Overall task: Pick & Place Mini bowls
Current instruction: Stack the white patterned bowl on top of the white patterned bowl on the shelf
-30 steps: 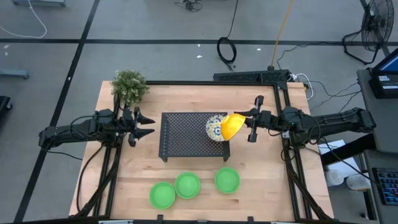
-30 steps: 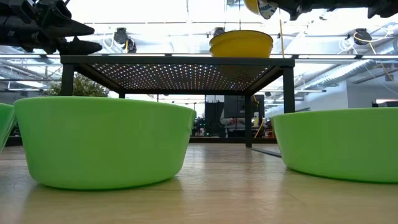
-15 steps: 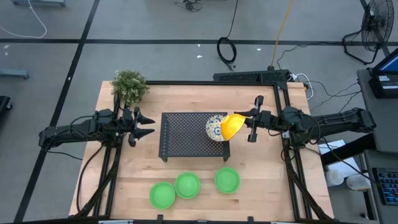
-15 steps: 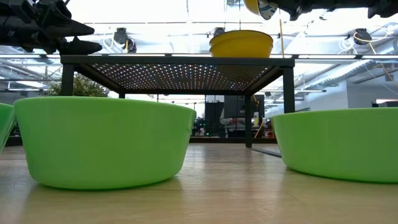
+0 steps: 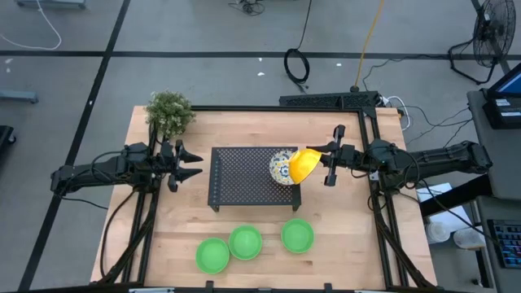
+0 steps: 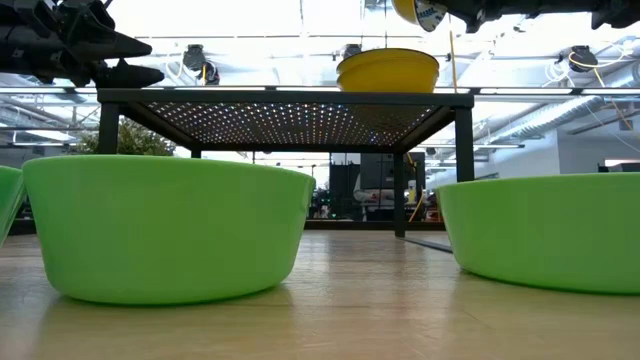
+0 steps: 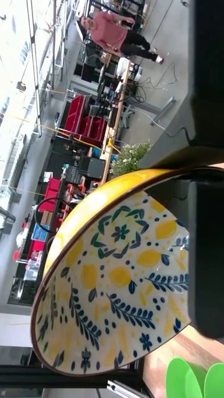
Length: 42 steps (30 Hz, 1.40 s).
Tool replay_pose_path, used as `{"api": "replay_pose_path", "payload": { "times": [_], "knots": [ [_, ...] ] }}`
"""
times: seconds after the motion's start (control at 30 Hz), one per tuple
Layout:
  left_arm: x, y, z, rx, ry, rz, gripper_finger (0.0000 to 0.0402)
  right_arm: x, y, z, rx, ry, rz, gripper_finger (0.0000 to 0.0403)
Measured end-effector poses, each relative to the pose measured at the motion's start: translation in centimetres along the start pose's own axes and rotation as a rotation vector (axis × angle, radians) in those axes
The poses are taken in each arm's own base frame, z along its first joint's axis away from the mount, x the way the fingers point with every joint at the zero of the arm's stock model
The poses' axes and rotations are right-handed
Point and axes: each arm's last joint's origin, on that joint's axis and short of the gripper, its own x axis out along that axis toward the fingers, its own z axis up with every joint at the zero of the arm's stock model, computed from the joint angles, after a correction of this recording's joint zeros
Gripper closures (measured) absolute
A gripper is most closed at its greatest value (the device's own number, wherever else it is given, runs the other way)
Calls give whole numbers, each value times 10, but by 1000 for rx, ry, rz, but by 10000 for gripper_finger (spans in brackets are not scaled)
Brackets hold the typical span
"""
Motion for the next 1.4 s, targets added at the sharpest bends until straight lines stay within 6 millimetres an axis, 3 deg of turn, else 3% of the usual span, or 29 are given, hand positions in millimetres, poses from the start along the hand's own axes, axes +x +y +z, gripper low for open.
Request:
{"api": "replay_pose_path", "payload": {
  "times": [1.17,1.27,1.4],
  "knots": [
    [0,0,0,0,0,0,183,1,0,1,32,-15,-4,399],
    [0,0,0,0,-1,0,183,6,0,6,39,-42,-11,399],
    [0,0,0,0,-1,0,183,22,-3,29,56,47,8,400]
  ]
}}
